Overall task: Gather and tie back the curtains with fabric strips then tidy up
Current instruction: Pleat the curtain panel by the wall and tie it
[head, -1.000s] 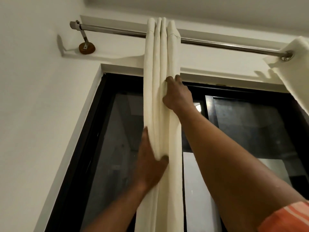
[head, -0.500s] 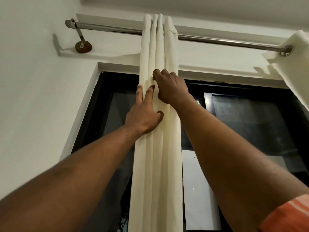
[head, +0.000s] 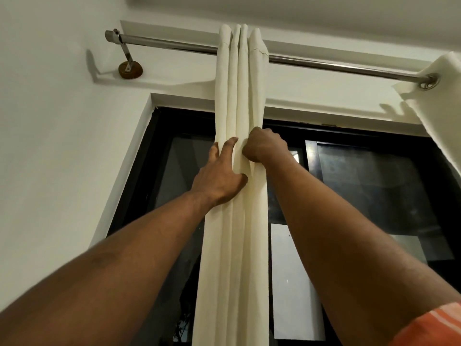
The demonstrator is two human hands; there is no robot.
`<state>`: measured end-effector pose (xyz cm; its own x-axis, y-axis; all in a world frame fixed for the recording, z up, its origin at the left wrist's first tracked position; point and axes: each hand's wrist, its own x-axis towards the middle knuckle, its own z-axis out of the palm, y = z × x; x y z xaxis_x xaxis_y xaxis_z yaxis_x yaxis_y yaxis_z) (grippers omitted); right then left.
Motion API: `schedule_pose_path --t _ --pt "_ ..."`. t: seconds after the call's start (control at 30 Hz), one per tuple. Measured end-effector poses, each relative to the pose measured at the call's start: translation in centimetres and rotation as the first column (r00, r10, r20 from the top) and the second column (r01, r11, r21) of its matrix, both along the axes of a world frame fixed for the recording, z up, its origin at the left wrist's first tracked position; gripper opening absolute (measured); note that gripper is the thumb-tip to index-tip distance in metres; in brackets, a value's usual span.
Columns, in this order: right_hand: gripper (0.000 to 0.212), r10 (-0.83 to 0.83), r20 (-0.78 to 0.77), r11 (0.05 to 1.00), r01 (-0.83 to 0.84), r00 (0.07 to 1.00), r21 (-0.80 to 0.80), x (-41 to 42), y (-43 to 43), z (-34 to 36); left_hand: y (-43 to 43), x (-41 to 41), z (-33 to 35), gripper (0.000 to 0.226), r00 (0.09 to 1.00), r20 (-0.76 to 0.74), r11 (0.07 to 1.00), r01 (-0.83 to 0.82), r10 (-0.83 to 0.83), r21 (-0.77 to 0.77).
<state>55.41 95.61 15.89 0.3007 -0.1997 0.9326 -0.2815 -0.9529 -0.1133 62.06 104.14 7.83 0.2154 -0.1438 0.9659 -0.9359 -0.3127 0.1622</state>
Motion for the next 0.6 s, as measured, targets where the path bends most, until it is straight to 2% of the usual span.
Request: schedule_pose_path --t 0.1,0.2,0.27,0.37,0.43,0.5,0.57,0.6 --pt "0.025 0.069 -0.084 0.996 -0.065 0.994 0.054 0.0 0.1 -0.7 -0.2 0.3 -0.4 0.076 0.992 -0.068 0.994 0.107 -0.104 0.040" --pt "0.028 0.190 -0.256 0.975 -0.152 0.948 0.161 0.7 -0.4 -3.5 -0.1 0.5 -1.6 0.090 0.976 -0.131 0.981 0.184 -0.175 0.062" --pt "0.025 0.266 -0.360 0.954 -0.193 0.894 0.228 1.7 -1.1 -7.6 0.1 0.4 -3.2 0.102 0.964 -0.182 0.973 0.213 -0.195 0.084" --pt "0.030 0.304 -0.490 0.943 -0.187 0.817 0.275 3.7 -2.1 -16.1 0.6 0.5 -5.0 0.107 0.953 -0.213 0.970 0.233 -0.213 0.073" --pt "0.034 0.317 -0.610 0.945 -0.188 0.727 0.267 4.9 -2.4 -22.5 1.0 0.6 -5.4 0.106 0.936 -0.248 0.962 0.268 -0.250 0.044" --pt "0.036 0.348 -0.731 0.933 -0.143 0.587 0.330 5.6 -2.4 -27.2 1.2 0.9 -5.3 0.104 0.930 -0.256 0.960 0.279 -0.265 0.021" --pt "0.037 0.366 -0.812 0.923 -0.062 0.454 0.381 5.9 -2.5 -28.8 1.2 1.2 -4.9 0.102 0.939 -0.223 0.965 0.262 -0.260 -0.021" --pt "0.037 0.369 -0.829 0.921 -0.045 0.420 0.387 5.8 -2.5 -28.4 1.1 1.3 -4.5 0.099 0.950 -0.193 0.969 0.242 -0.247 -0.050"
